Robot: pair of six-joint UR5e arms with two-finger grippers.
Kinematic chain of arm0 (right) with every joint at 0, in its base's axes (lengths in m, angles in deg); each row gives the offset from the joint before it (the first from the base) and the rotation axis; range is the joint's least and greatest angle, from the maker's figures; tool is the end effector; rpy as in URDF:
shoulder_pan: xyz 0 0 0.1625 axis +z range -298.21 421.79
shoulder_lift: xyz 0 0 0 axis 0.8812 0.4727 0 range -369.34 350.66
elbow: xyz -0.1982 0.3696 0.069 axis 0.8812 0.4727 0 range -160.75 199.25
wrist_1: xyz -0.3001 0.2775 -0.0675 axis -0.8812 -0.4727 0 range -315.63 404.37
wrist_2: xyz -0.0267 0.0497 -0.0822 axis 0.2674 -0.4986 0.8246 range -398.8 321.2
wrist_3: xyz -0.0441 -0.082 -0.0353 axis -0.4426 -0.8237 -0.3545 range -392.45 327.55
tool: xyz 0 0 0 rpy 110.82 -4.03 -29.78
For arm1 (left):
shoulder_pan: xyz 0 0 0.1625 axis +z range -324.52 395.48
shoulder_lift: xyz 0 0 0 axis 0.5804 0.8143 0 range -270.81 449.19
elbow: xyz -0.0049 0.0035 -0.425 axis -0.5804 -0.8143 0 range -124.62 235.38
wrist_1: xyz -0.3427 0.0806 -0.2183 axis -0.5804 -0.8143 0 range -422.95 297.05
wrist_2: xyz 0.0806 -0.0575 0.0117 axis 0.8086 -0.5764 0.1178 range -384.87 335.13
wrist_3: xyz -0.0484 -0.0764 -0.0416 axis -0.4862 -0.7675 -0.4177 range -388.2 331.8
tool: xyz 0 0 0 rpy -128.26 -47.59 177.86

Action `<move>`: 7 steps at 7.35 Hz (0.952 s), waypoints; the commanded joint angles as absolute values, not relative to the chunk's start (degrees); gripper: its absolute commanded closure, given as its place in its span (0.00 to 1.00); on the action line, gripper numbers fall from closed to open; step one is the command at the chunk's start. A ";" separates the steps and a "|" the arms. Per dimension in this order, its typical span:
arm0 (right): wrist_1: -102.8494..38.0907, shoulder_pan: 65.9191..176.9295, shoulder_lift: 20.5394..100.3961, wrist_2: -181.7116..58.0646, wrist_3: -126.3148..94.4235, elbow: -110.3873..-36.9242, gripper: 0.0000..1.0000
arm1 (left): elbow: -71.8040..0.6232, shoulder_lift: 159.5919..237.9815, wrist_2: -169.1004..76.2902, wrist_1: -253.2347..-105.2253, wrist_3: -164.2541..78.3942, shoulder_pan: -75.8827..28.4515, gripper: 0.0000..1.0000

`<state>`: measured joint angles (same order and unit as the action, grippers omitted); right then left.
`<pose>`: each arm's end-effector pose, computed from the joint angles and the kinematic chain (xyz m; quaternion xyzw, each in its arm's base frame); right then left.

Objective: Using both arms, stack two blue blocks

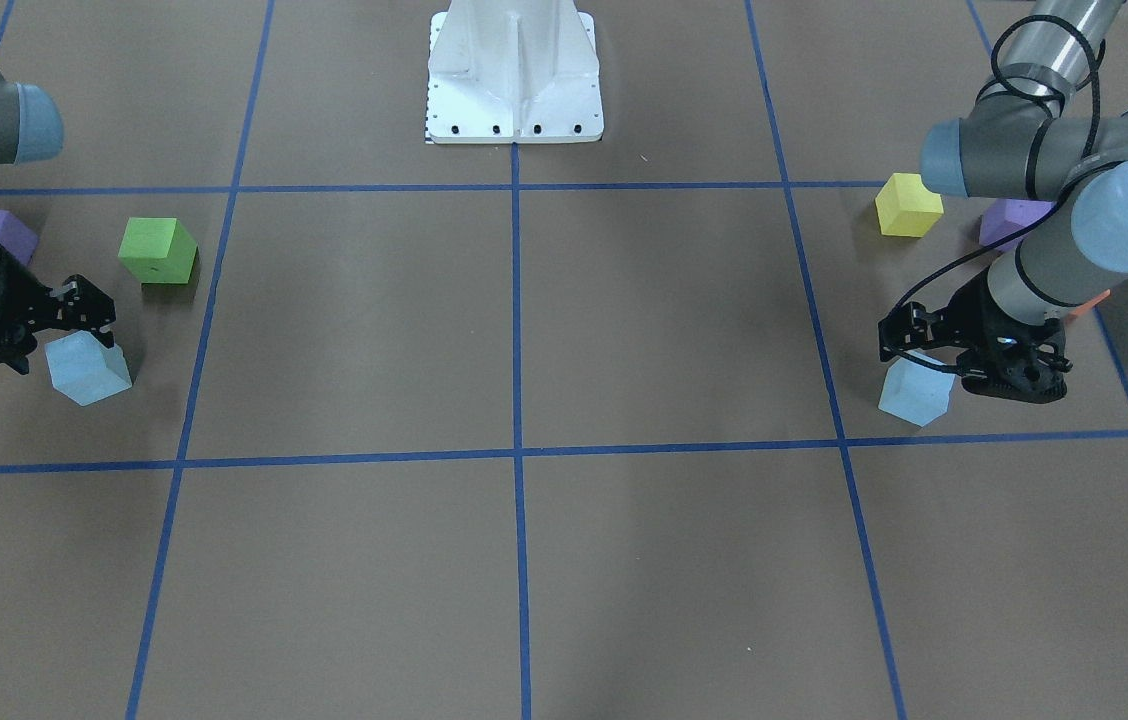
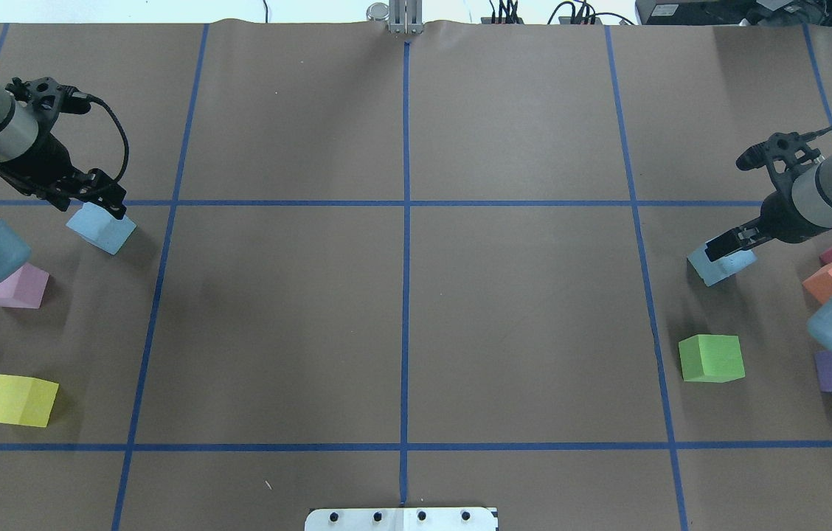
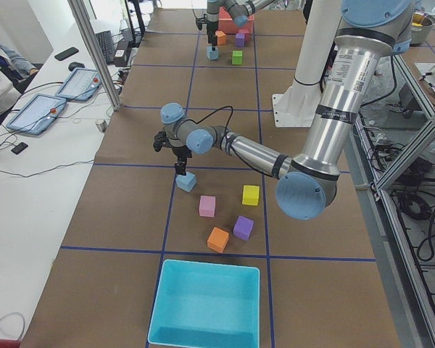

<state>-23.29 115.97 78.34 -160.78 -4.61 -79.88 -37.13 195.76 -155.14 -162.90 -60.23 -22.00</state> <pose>-0.2458 -0.4781 0.5240 0.0984 -0.3713 -0.1439 0.9120 0.2730 -0.5564 0.4598 0.0210 0.4074 0.0901 0.9085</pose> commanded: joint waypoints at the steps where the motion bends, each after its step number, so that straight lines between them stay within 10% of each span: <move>1: -23.13 115.85 78.55 -160.62 -5.29 -79.80 0.00 | -36.82 195.72 -154.86 -162.97 -58.71 -21.91 0.01; 7: -22.35 114.27 78.55 -159.65 -5.46 -78.05 0.01 | -33.83 195.80 -151.79 -163.32 -54.22 -21.91 0.01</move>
